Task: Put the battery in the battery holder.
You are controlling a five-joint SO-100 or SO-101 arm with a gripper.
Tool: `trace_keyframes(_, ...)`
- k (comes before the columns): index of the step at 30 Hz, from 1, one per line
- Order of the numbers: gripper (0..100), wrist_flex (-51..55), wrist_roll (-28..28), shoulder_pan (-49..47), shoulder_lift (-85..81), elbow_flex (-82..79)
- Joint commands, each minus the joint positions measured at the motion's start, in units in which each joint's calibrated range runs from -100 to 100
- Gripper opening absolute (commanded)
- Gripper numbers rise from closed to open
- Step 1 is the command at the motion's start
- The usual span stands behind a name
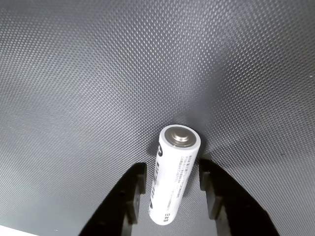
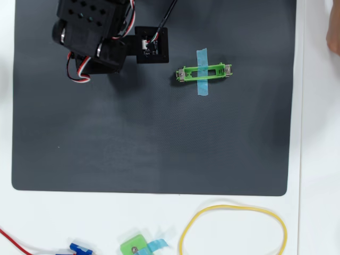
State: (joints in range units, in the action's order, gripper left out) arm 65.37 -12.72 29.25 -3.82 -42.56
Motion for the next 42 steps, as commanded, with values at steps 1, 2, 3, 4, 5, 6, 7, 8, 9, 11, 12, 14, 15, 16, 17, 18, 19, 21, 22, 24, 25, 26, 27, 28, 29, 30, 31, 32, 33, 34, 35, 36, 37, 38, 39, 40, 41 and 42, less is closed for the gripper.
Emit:
trace_keyframes(1,11,-0.95,1.09,-1.59,1.3,2.47)
trace_keyframes(2,11,-0.86,1.3,-1.8,1.56,2.82)
trace_keyframes(3,11,-1.04,1.35,-1.8,2.92,3.18)
trace_keyframes(4,11,-1.04,1.35,-1.8,3.27,3.18)
trace_keyframes(5,11,-1.04,1.35,-1.8,3.52,3.26)
trace_keyframes(6,11,-0.95,1.35,-1.8,3.69,3.53)
trace_keyframes(7,11,-0.78,1.4,-1.8,3.69,3.79)
trace_keyframes(8,11,-0.78,1.51,-1.8,3.69,3.79)
trace_keyframes(9,11,-0.6,1.51,-1.8,3.78,3.79)
trace_keyframes(11,11,-0.51,1.51,-1.8,4.37,3.79)
trace_keyframes(12,11,-0.51,1.51,-1.8,4.46,3.79)
trace_keyframes(14,11,-0.51,1.51,-1.8,5.06,3.79)
trace_keyframes(15,11,-0.6,1.51,-1.8,5.23,3.79)
trace_keyframes(16,11,-0.6,1.51,-1.8,5.4,3.79)
trace_keyframes(17,10,-0.69,1.51,-1.91,5.74,3.88)
trace_keyframes(18,10,-0.51,1.51,-1.91,6.17,4.32)
trace_keyframes(19,10,-0.51,1.51,-1.91,6.68,4.41)
trace_keyframes(21,1,-1.04,1.51,-1.91,7.19,4.41)
trace_keyframes(22,0,-1.04,1.56,-1.91,7.19,4.41)
trace_keyframes(24,0,-1.04,1.56,-1.91,7.19,4.41)
trace_keyframes(25,0,-1.04,1.56,-1.7,7.1,4.41)
trace_keyframes(26,0,-1.04,1.56,-1.49,6.68,4.14)
trace_keyframes(27,0,-1.13,1.61,-0.87,6.25,3.62)
trace_keyframes(28,0,-1.13,2.03,-0.76,5.99,3.62)
trace_keyframes(29,0,-1.13,2.39,-0.76,4.97,3.62)
trace_keyframes(30,0,-1.13,2.45,-0.76,1.9,3.35)
trace_keyframes(31,0,-1.13,2.45,-0.76,0.02,3.09)
trace_keyframes(32,0,-1.13,2.5,-0.76,-1.94,2.56)
trace_keyframes(33,0,-1.13,2.5,-0.87,-3.9,1.94)
trace_keyframes(34,0,-1.13,2.55,-1.07,-7.4,0.62)
trace_keyframes(35,0,-1.13,3.13,-1.28,-10.64,-0.44)
trace_keyframes(36,0,-1.13,3.49,-1.39,-13.19,-0.88)
trace_keyframes(37,0,-1.13,3.54,-1.8,-15.33,-1.23)
trace_keyframes(38,0,-1.13,4.27,-2.11,-18.23,-2.11)
trace_keyframes(39,0,-1.04,5.47,-4.91,-21.55,-3.78)
trace_keyframes(40,0,-0.78,5.99,-6.58,-22.66,-4.75)
trace_keyframes(41,0,-0.6,6.93,-11.76,-24.71,-7.31)
trace_keyframes(42,0,-0.6,7.3,-14.57,-25.65,-8.63)
